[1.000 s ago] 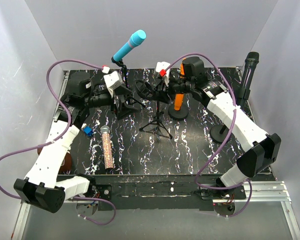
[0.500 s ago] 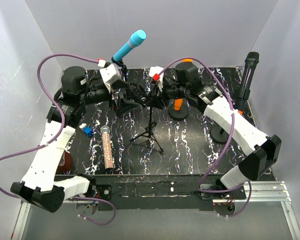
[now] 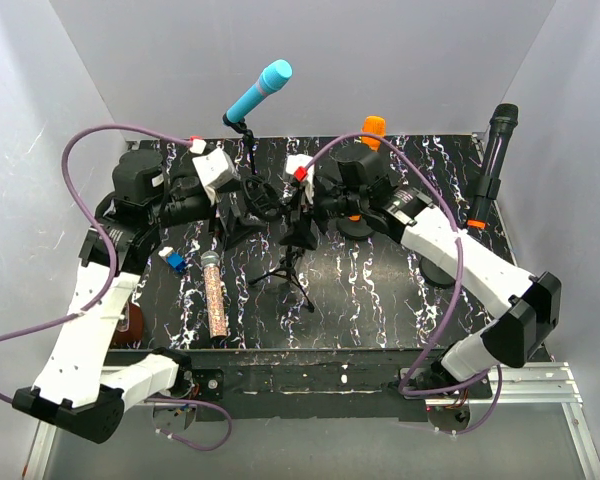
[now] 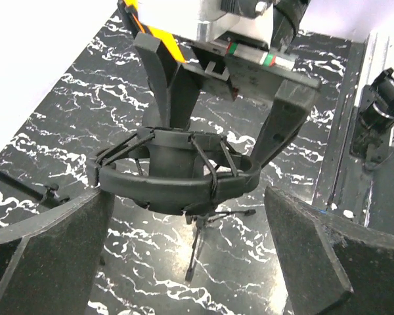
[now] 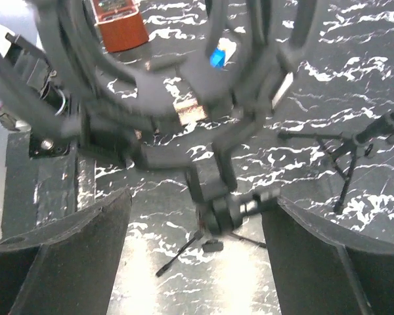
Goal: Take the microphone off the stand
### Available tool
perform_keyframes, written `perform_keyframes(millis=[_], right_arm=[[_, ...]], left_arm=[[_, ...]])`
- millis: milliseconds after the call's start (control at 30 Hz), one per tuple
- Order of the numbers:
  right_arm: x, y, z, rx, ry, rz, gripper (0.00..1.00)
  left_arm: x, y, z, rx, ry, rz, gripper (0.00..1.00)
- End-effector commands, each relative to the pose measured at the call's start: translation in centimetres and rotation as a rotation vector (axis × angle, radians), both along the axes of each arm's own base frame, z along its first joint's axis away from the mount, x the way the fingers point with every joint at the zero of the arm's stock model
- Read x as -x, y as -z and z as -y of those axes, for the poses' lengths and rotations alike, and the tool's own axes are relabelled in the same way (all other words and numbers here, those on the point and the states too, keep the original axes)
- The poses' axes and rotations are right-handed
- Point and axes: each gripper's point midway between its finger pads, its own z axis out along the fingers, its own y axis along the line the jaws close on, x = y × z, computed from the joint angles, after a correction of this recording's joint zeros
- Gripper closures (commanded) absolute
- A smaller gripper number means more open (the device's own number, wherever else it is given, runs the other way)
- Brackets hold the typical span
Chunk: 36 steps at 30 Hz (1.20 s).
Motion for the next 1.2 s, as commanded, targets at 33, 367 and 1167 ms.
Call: perform_keyframes(millis=[33,367,1167], right_arm=[[2.5,-1.0,3.2,0.019,-0.031,-0.010,0.14],[2.8,6.9,4.7,0.145,-0.044,-0.169,0.28],[0.5,11.7,1.2,0.130,-0.232,-0.143,0.36]], left_arm=[[2.1,0.9,-1.7,-0.098,-0.011,0.044,0.02],[1.0,-0.1,-1.5,-0.043,-0.062,0.006,0.02],[1.5,1.7,-4.2,-0.189,-0.154,-0.017,0.02]])
